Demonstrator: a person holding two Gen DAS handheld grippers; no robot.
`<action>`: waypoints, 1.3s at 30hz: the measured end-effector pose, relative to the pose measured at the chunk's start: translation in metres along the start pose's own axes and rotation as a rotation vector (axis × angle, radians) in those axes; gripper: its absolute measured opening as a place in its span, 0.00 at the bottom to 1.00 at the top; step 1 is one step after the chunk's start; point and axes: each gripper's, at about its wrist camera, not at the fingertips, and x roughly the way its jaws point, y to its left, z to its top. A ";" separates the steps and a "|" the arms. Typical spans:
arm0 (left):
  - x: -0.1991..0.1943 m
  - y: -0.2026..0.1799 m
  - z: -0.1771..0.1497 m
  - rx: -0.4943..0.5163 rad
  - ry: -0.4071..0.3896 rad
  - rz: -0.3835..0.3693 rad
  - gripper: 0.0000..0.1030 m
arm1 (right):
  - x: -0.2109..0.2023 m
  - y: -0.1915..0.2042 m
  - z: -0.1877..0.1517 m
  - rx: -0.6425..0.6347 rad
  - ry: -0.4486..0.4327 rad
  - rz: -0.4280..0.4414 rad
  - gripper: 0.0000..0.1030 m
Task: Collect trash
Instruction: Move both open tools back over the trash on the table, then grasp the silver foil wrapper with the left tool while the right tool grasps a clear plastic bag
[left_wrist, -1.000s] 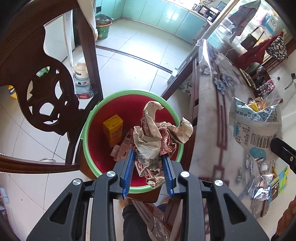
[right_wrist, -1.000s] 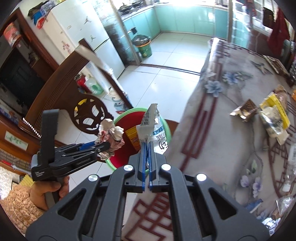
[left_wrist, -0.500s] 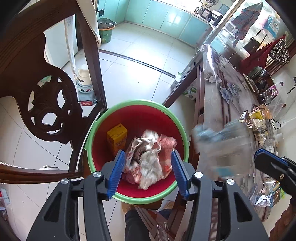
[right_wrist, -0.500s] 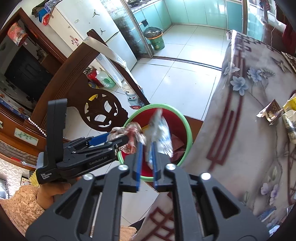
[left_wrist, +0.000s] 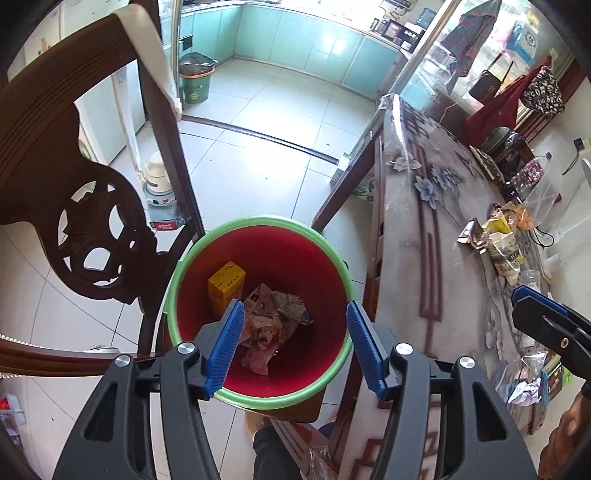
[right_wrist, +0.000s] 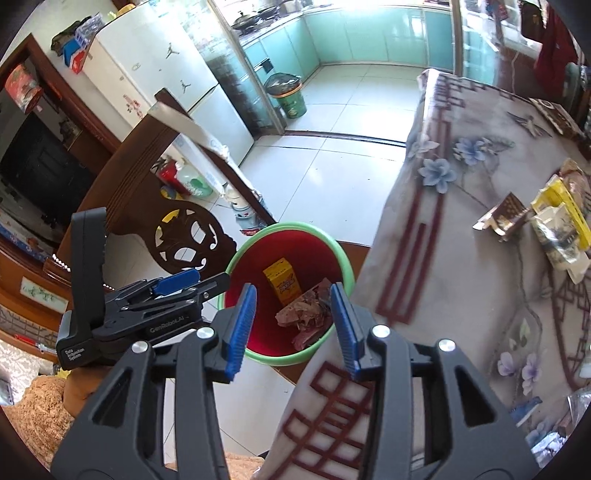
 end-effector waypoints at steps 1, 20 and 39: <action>-0.001 -0.004 0.000 0.010 0.002 -0.006 0.54 | -0.004 -0.004 -0.002 0.007 -0.008 -0.008 0.39; 0.012 -0.159 -0.033 0.311 0.079 -0.195 0.54 | -0.145 -0.208 -0.115 0.403 -0.109 -0.449 0.57; 0.020 -0.379 -0.176 0.387 0.210 -0.335 0.61 | -0.154 -0.329 -0.166 0.334 -0.011 -0.278 0.03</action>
